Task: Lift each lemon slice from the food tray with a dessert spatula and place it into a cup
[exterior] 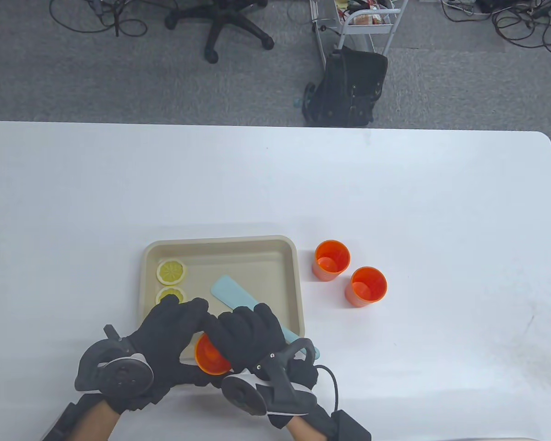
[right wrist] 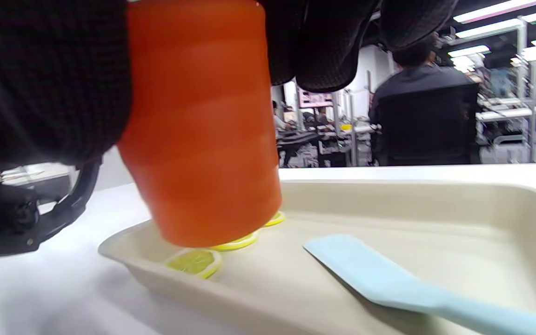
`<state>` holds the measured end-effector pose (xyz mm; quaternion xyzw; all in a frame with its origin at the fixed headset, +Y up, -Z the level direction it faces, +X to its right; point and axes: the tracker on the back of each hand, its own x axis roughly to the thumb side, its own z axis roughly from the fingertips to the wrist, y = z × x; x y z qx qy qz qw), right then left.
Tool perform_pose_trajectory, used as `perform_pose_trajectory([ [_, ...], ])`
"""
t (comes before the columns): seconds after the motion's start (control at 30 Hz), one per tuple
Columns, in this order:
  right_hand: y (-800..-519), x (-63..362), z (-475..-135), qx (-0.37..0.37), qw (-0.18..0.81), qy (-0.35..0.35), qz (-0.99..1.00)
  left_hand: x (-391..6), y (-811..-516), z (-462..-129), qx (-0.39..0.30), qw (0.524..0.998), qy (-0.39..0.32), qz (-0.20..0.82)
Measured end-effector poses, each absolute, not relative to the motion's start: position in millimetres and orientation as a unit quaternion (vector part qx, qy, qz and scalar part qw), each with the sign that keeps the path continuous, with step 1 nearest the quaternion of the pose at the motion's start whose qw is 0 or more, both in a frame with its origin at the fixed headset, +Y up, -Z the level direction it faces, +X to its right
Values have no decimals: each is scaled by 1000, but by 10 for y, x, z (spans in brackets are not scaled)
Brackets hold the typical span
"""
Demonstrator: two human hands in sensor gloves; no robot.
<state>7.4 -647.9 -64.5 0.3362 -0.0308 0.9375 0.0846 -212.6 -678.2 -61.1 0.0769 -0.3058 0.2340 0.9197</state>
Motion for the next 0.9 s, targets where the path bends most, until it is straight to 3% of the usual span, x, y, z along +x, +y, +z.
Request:
perform_pose_trajectory([
  [0.23, -6357, 702, -930, 197, 119, -38, 972, -2516, -6795, -687, 134, 943, -202, 228],
  [0.4, -6420, 1124, -1110, 112, 134, -5, 985, -2779, -6870, -777, 126, 952, -145, 237],
  [0.53, -6503, 1278, -1193, 58, 83, -1, 995, -2928, -6934, -827, 118, 959, -111, 234],
  [0.9, -6871, 1296, -1398, 30, 1, 61, 998, -3132, -7079, -911, 87, 966, -68, 234],
])
